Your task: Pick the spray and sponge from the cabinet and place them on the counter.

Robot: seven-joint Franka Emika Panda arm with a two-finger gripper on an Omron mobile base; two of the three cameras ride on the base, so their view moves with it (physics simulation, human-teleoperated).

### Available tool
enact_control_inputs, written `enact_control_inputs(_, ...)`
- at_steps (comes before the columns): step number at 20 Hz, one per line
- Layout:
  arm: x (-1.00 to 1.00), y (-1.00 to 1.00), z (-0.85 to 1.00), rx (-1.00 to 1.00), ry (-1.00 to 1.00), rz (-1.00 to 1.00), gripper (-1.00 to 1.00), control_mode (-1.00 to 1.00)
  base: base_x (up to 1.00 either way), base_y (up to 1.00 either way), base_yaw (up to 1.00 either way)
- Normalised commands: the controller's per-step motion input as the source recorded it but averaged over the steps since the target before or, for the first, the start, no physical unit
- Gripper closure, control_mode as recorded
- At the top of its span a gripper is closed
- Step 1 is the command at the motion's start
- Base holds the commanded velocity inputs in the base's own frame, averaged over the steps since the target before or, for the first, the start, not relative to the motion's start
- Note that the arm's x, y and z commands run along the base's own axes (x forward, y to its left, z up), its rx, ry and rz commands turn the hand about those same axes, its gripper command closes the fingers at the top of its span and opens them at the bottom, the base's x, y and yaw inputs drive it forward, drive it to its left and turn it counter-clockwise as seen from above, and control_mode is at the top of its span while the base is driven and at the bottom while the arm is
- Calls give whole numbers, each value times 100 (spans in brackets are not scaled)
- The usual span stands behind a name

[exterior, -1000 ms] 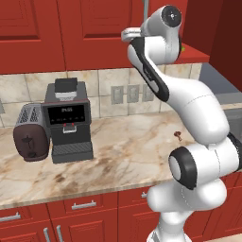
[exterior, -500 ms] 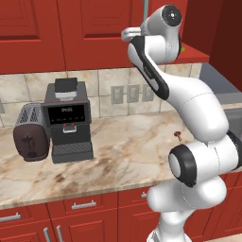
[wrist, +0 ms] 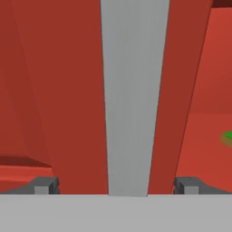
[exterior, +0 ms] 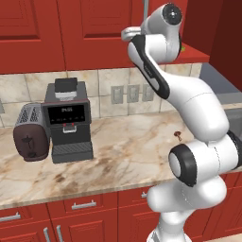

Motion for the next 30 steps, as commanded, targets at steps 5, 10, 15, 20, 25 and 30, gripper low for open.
enact_control_inputs(5, 18, 4, 0, 0, 8, 0, 100, -100, 0, 0, 0)
enact_control_inputs(10, 1, 10, 0, 0, 8, 0, 100, -100, 0, 0, 0)
enact_control_inputs(15, -25, 27, 0, 0, -1, 0, 100, -100, 0, 0, 0)
enact_control_inputs(20, -47, 28, 0, 0, -9, 1, 100, -100, 0, 0, 0)
enact_control_inputs(25, -63, 33, 0, 0, -12, 2, 100, -100, 0, 0, 0)
enact_control_inputs(30, -63, 35, 0, 0, -13, 2, 100, -100, 0, 0, 0)
